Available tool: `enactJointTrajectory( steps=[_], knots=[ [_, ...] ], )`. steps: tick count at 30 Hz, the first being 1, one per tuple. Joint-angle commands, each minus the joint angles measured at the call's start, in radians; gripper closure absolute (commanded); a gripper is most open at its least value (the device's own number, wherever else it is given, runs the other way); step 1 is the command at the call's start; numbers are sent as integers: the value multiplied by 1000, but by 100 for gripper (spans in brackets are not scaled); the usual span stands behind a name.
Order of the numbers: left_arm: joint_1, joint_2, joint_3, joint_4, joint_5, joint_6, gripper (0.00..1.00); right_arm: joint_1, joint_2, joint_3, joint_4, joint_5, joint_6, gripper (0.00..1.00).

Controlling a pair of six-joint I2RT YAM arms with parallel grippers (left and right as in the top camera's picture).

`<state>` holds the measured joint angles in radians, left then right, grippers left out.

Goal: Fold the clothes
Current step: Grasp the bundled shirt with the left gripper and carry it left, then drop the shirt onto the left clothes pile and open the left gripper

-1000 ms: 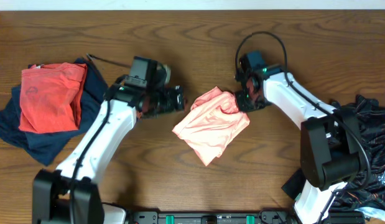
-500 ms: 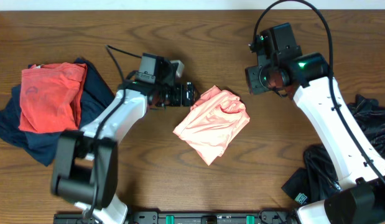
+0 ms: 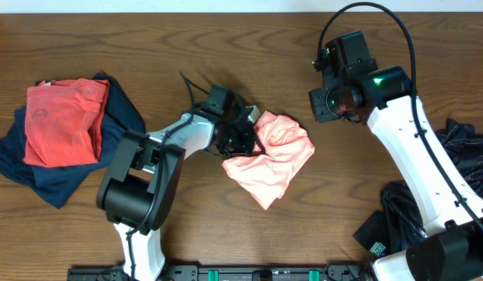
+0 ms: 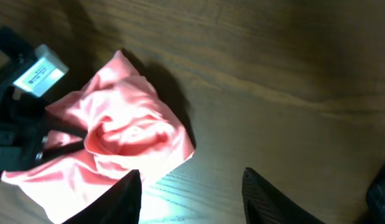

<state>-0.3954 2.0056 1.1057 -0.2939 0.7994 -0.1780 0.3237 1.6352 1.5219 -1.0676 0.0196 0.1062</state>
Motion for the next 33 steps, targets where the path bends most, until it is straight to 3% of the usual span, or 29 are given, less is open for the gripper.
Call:
enactJointTrajectory(
  steps=[1,10,17,24,29,31,32,33],
  knots=[
    [34,-31,11,-7,-90,13,94,-14,7,-6,-12,11,5,51],
    [291,-354,42,-8,-230,5,94,-55,7,-5,-33,10,6,56],
    [599,-556,42,-2,-294,5,94,-65,7,-5,-33,10,6,56],
    [941,-565,42,6,-296,-8,94,-65,7,-5,-32,10,5,56],
    [1073,-482,42,16,-296,-45,92,-65,7,-5,-32,10,5,56],
    [1106,-443,42,16,-296,-45,39,-65,7,-5,-32,9,5,56],
    [1123,-426,42,17,-296,-47,2,-65,7,-5,-34,5,5,56],
    [1138,-415,42,20,-296,-58,2,-65,7,-5,-37,4,5,56]
  ],
)
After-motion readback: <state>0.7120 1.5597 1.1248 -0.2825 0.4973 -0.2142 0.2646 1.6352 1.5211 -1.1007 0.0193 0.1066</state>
